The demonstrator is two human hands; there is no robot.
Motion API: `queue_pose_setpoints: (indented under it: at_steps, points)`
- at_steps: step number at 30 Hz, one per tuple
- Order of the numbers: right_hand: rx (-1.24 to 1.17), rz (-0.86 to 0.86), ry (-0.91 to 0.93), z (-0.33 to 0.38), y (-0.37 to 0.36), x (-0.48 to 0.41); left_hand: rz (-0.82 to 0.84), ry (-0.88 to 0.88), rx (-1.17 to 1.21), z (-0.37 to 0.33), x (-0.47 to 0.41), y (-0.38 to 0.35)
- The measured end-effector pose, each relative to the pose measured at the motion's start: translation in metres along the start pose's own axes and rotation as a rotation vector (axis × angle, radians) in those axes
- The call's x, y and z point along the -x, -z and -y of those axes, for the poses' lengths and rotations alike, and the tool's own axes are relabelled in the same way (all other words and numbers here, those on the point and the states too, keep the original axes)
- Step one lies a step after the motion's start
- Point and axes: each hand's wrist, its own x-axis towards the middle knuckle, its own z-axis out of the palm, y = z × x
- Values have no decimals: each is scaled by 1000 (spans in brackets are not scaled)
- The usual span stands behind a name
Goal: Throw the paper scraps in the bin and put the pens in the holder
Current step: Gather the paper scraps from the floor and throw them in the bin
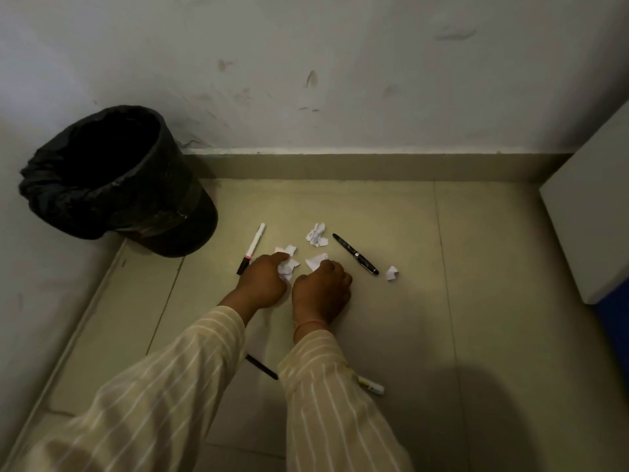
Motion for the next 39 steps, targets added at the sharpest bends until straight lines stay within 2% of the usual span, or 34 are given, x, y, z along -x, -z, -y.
queue_pose_setpoints:
  at_steps: [3, 5, 8, 11, 14, 16, 19, 22, 25, 28, 33, 36, 39]
  points:
    - [-93, -62, 16, -5, 4, -5, -71, -39, 62, 3, 4, -1]
    - [-68, -96, 26, -12, 10, -11, -138, -74, 80, 6, 4, 4]
    - [43, 43, 74, -17, 16, -17, -190, -134, -12, 12, -3, 5]
    - [105, 205, 184, -16, 17, -15, -97, -76, -79, 9, -7, 1]
    - [144, 299, 240, -14, 16, -19, -79, -71, -9, 3, -7, -9]
    - [123, 332, 225, -16, 19, -25, -127, -82, 63, 0, -8, -12]
    - [171, 321, 201, -20, 22, -28, -215, -101, 5, 3, -9, -10]
    - [296, 343, 252, -20, 16, -26, -126, -88, -20, 5, -9, -12]
    - [314, 343, 301, -12, 6, -24, -44, -103, 43, -1, -9, -16]
    - [178, 337, 304, -10, 1, -24, -72, -100, 184, -10, -6, -18]
    - [-107, 240, 264, -19, 6, -21, -23, 36, 482, 0, -5, -14]
    - [-337, 272, 221, -7, 21, -19, 15, 48, 695, 2, -3, 11]
    - [-539, 332, 243, 28, 41, -16, 1, -14, 766, 0, -1, 54]
